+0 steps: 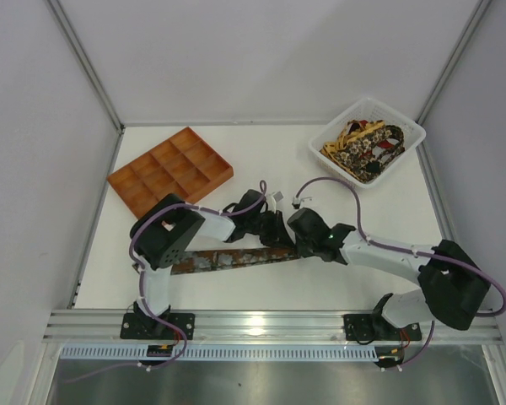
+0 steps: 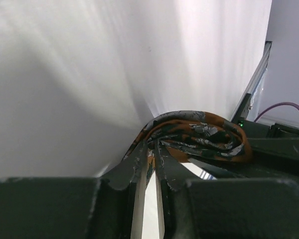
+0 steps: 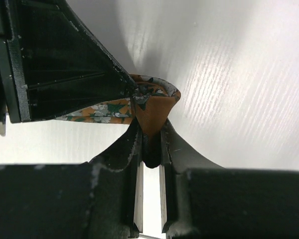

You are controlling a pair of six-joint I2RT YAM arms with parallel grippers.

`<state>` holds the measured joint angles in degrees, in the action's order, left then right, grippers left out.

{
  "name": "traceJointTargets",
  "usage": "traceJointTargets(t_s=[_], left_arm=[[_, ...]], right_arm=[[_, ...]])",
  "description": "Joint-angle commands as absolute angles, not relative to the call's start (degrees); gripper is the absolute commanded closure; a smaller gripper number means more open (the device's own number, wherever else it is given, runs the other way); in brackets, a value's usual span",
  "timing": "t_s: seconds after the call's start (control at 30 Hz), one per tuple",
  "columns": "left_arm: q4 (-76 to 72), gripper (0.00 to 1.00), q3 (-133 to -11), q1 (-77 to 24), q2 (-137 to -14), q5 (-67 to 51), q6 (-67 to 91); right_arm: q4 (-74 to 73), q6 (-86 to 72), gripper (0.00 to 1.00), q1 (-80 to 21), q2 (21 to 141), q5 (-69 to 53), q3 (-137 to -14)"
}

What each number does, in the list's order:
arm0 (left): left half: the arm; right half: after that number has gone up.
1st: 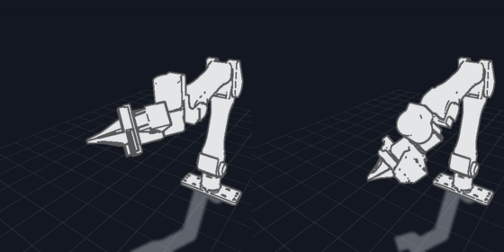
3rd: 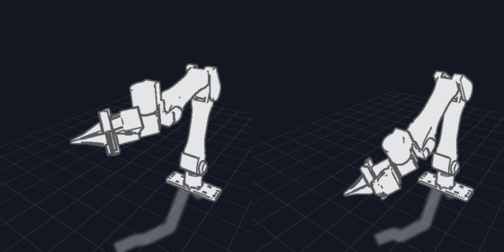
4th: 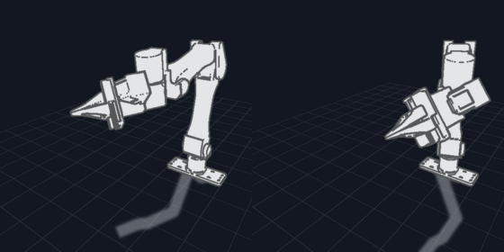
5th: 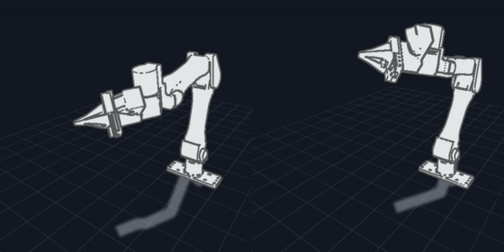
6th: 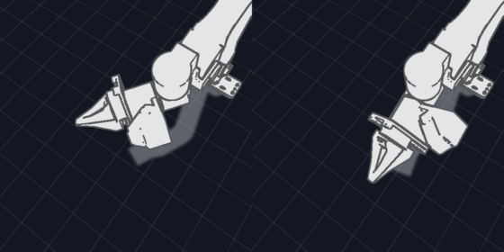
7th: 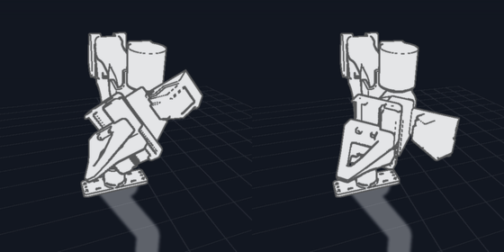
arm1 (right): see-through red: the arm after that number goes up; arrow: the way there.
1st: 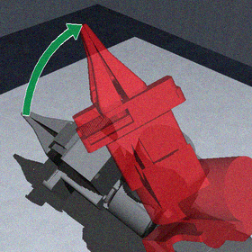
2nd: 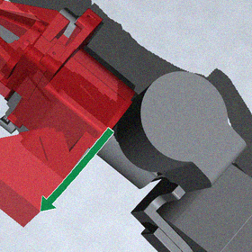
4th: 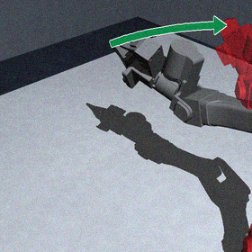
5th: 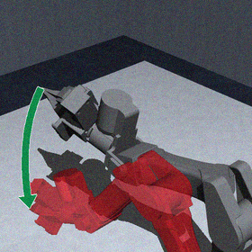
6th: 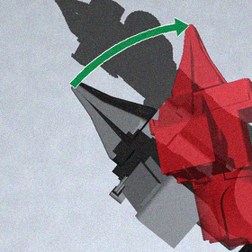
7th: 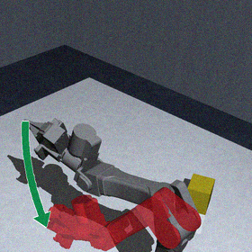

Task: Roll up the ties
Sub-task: Roll the tie

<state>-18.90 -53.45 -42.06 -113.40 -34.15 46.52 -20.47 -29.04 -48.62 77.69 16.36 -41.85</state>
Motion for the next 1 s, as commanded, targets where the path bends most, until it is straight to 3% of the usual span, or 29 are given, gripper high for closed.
traceJointTargets(t_s=[0.0, 0.43, 0.73, 0.97], left_arm=[[-15.74, 0.82, -51.51, -41.31, -109.87, -29.98, 44.65], [-18.63, 0.83, -49.13, -40.78, -110.47, -31.38, 46.23], [-16.97, 0.88, -52.47, -39.90, -112.50, -32.52, 45.79], [-16.52, 0.97, -52.65, -39.82, -113.29, -32.78, 45.70]], right_arm=[[-23.02, -29.09, 1.00, -51.94, 81.28, 25.65, -47.27], [-26.46, -32.18, 1.00, -60.46, 87.36, 37.08, -52.73], [-21.36, -27.60, 1.00, -62.75, 87.54, 34.63, -52.21], [-19.78, -24.53, 0.78, -62.84, 90.35, 30.51, -53.26]])
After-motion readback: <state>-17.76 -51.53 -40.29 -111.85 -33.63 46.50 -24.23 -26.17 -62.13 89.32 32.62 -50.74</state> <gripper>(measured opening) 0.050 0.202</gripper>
